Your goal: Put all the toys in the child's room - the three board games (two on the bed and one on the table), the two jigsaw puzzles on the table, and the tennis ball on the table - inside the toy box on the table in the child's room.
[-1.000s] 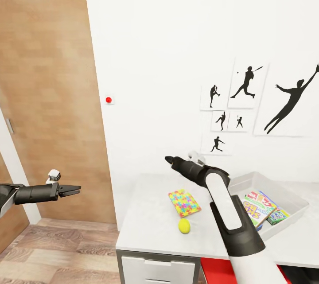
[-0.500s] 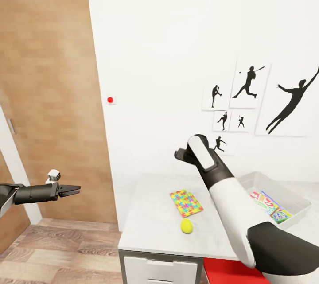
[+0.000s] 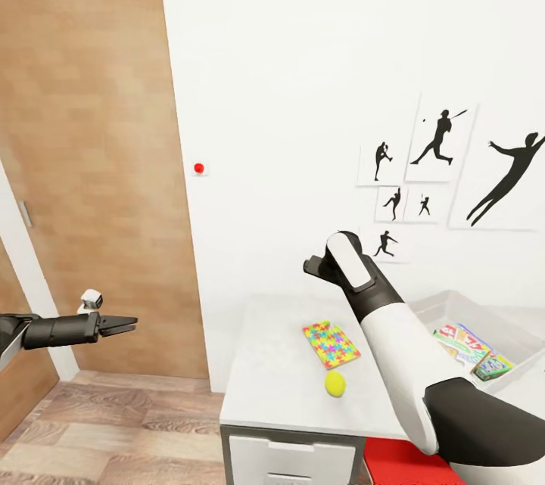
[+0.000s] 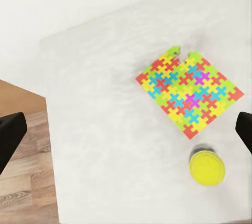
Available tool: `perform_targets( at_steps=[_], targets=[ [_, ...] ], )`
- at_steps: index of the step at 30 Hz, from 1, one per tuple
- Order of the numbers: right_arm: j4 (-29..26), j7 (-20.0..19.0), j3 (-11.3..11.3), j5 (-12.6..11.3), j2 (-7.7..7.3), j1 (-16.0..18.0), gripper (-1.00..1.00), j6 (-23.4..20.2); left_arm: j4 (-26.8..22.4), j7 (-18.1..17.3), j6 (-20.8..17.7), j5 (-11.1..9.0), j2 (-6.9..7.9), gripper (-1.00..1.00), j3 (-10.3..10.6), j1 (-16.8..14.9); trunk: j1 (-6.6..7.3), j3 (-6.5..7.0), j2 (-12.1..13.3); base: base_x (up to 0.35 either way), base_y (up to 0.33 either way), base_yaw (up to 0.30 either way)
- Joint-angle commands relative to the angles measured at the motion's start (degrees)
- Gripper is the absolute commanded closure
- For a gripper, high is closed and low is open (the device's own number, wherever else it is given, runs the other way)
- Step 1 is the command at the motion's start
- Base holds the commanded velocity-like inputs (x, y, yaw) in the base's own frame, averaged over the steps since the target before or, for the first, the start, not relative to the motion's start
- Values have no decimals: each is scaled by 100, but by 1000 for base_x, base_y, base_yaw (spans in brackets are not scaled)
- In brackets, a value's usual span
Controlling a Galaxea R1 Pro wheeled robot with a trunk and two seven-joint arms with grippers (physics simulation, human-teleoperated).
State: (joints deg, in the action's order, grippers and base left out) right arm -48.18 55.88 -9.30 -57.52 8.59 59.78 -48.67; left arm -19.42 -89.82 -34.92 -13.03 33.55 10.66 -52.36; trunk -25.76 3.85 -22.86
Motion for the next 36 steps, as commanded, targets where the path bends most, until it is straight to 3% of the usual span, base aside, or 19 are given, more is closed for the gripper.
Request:
perform_targets(
  at_steps=[1, 6, 22, 30, 36],
  targets=[
    [0, 58, -12, -50, -34, 2, -100, -11, -1, -18, -60, -33, 5, -100, 42, -3, -2, -13, -6, 0, 9, -51],
    [8, 55, -11, -42, -118, -1, -100, -11, -1, -18, -59, -33, 11, -100, 42, -3, -2, -59, -6, 7, -47, -18],
    [245, 55, -11, -35, -145, 5, -100, -20, -1, -18, -59, -33, 29, -100, 42, -2, -2, -210, -6, 169, 63, -1],
    [291, 47, -11, -61, -380, 3, -100, -27, -1, -18, -59, -33, 29, -100, 42, -3, -2, -286, -6, 23, 13, 0],
    [318, 46, -11, -65, -458, 0, -100, -28, -1, -18, -59, -33, 29, -100, 42, -2, -2, -343, -6, 1, 1, 0]
  ],
)
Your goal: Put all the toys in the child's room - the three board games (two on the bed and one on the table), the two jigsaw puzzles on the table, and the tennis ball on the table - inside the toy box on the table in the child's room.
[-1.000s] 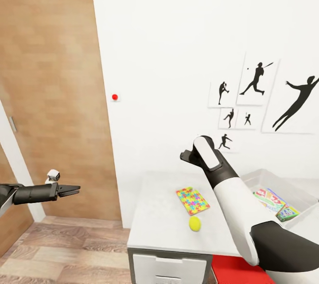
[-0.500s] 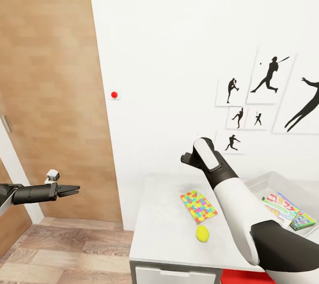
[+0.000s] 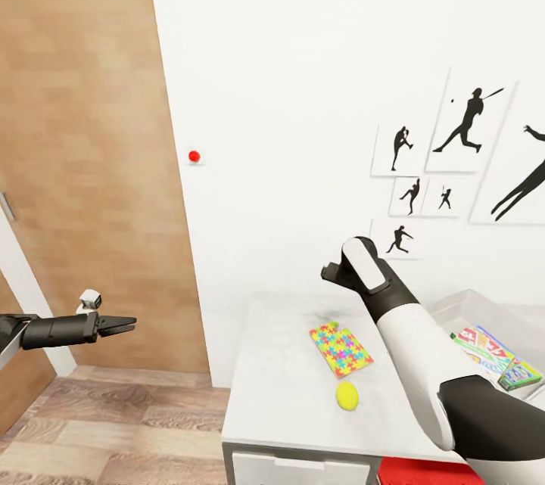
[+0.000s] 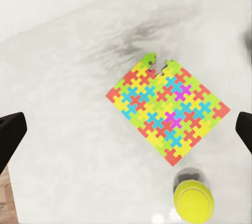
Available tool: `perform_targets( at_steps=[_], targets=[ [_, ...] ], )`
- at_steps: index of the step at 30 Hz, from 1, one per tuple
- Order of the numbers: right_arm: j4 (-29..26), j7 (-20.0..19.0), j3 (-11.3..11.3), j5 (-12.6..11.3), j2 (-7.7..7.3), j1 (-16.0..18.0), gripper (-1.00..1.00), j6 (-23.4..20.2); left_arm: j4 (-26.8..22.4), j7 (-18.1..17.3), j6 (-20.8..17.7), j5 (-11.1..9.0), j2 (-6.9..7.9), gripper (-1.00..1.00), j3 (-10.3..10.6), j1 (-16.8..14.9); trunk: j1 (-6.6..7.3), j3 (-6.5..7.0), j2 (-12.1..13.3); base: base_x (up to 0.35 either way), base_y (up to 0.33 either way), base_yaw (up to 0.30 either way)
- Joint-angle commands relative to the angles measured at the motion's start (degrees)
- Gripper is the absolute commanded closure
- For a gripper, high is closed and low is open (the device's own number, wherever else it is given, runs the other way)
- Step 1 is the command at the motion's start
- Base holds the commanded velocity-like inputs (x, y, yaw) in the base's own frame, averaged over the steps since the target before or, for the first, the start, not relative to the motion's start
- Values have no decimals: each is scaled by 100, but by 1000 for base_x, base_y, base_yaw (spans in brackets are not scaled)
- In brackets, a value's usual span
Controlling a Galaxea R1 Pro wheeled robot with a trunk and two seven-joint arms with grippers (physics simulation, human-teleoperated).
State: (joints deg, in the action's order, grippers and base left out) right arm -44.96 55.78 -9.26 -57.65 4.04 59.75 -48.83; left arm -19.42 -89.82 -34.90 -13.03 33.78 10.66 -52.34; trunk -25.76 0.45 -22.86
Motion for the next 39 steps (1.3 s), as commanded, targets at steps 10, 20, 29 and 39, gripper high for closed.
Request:
perform_targets(
  at_steps=[10, 20, 29, 39],
  targets=[
    [447, -8, 2, -42, -51, 10, -100, 12, 0, -18, -60, -33, 2, -100, 42, -4, -2, -98, -6, 88, 53, 0],
    [478, -22, 3, -29, -67, 24, -100, 14, 0, -18, -60, -33, -6, -100, 42, -4, -2, -193, -6, 85, 24, 0],
    [479, -24, 4, -59, -324, 20, -100, 14, 0, -18, -56, -33, -4, -100, 42, -4, -2, -278, -6, 41, 8, 0],
    [766, -52, 20, -70, -464, 19, -100, 22, 0, -18, -59, -33, -3, -100, 42, -4, -2, -373, -6, 1, 0, 0]
  ],
)
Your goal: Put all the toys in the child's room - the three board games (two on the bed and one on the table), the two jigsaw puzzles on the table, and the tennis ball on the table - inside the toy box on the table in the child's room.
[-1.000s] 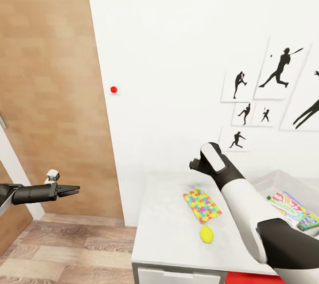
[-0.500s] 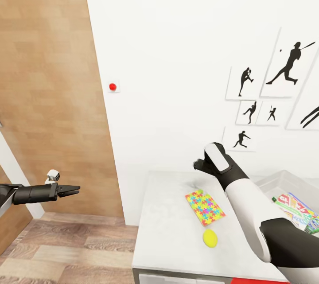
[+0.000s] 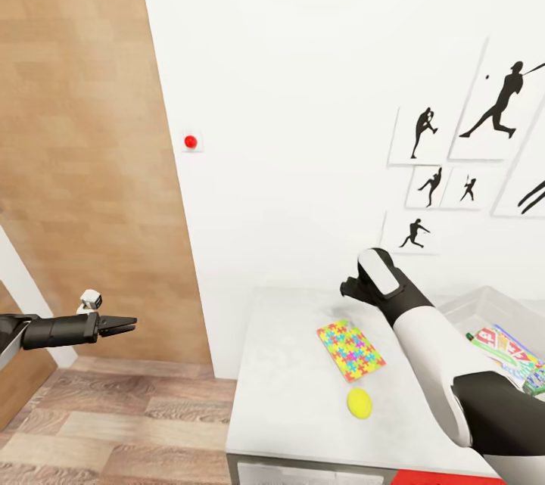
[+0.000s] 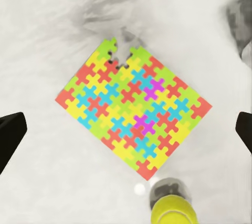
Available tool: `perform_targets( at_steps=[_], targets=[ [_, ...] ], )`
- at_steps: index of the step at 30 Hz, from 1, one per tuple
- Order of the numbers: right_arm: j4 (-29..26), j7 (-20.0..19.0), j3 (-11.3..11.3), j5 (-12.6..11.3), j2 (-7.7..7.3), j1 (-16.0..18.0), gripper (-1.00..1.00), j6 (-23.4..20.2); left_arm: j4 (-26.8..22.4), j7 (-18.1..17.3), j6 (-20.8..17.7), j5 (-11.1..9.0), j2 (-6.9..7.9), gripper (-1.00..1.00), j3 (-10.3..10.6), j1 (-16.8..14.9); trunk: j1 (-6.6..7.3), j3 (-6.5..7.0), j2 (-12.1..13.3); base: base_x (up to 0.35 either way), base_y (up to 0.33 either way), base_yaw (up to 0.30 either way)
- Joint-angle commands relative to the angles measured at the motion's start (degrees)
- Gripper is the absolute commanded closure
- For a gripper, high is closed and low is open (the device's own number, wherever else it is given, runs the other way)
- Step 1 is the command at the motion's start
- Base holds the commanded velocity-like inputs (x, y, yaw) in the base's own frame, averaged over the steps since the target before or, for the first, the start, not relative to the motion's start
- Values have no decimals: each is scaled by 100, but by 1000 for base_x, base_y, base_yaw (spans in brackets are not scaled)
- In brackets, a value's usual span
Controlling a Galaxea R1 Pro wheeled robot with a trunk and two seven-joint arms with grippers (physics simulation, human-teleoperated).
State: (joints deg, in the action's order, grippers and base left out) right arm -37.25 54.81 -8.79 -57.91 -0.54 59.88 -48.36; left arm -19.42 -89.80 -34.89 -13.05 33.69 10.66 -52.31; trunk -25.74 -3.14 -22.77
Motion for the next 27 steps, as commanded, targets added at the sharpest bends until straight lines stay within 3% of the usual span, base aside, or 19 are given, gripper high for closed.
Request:
perform_targets(
  at_steps=[1, 7, 27],
  targets=[
    [6, -2, -29, -43, -16, 7, -100, -22, -1, -20, -59, -31, 6, -100, 41, -7, -4, -24, -15, 0, 0, 0],
    [27, -334, -35, -7, -46, 7, -100, 4, -1, -20, -59, -31, 6, -100, 41, -5, -4, -81, -15, 0, 0, 0],
    [0, -409, -35, 10, -34, -2, -100, 19, -1, -20, -58, -31, 6, -100, 41, -7, -4, -251, -15, 0, 0, -52]
  ],
)
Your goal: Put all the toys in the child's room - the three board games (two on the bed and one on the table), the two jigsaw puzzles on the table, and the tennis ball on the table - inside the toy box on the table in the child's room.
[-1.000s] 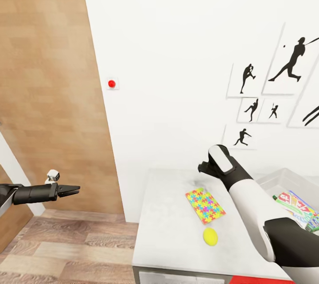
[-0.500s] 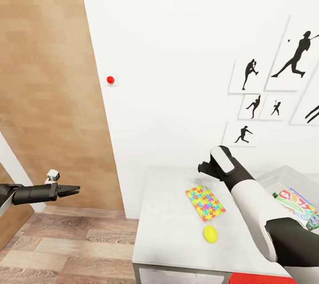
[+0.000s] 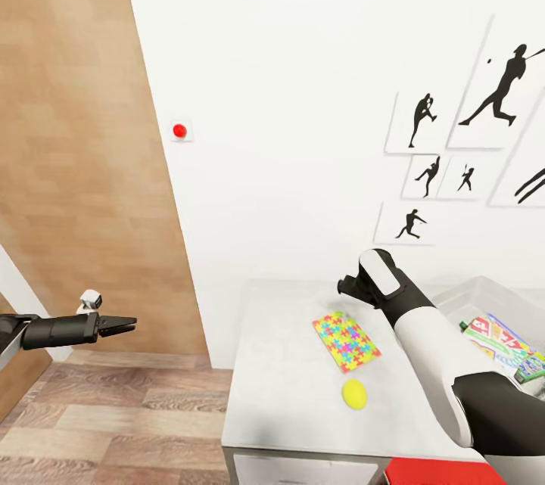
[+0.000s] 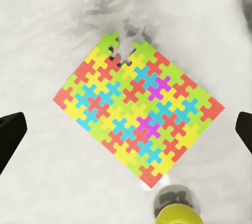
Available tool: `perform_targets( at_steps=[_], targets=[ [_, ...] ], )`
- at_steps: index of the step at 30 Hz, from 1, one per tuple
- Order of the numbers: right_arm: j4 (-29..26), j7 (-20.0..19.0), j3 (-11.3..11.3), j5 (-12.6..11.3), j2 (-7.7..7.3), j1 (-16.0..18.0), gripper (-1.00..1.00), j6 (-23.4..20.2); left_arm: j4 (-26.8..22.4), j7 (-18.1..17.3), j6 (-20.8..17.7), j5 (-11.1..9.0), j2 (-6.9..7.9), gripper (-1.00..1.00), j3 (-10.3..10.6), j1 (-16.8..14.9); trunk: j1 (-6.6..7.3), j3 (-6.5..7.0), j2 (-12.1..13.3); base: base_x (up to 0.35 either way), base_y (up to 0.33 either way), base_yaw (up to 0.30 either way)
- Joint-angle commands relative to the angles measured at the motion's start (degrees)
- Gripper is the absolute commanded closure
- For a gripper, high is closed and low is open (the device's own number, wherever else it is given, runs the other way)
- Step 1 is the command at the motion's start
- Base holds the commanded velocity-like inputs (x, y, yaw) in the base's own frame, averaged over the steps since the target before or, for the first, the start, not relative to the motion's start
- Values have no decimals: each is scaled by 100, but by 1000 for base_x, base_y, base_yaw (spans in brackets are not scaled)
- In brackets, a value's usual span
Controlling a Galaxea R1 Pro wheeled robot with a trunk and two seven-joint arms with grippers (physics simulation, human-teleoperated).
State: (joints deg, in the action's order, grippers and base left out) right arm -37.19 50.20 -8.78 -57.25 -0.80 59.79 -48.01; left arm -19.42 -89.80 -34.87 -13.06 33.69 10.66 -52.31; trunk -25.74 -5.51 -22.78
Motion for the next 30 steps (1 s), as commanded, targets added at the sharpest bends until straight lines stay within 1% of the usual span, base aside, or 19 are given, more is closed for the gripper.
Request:
perform_targets(
  at_steps=[1, 6, 13, 16, 30],
  targets=[
    [-7, 51, -36, -55, -8, 6, -100, -15, -1, -20, -62, -30, 6, -100, 41, -7, -4, -15, -14, 0, 0, -18],
    [-8, 51, -36, -56, -8, 6, -100, -15, -1, -20, -63, -30, 6, -100, 41, -7, -4, -19, -14, 0, 0, -72],
    [-17, 51, -41, -56, -8, 6, -100, -15, -1, -20, -62, -30, 13, -100, 41, -7, -4, -19, -14, 1, 0, -237],
    [-22, 51, -38, -57, -8, 6, -100, -15, -1, -20, -58, -30, 14, -100, 41, -6, -4, -19, -14, 52, 0, -147],
    [-25, 51, -66, -51, 0, 6, -100, -15, -1, -20, -55, -30, 10, -100, 41, -7, -4, -19, -14, 96, 0, -18]
  ],
)
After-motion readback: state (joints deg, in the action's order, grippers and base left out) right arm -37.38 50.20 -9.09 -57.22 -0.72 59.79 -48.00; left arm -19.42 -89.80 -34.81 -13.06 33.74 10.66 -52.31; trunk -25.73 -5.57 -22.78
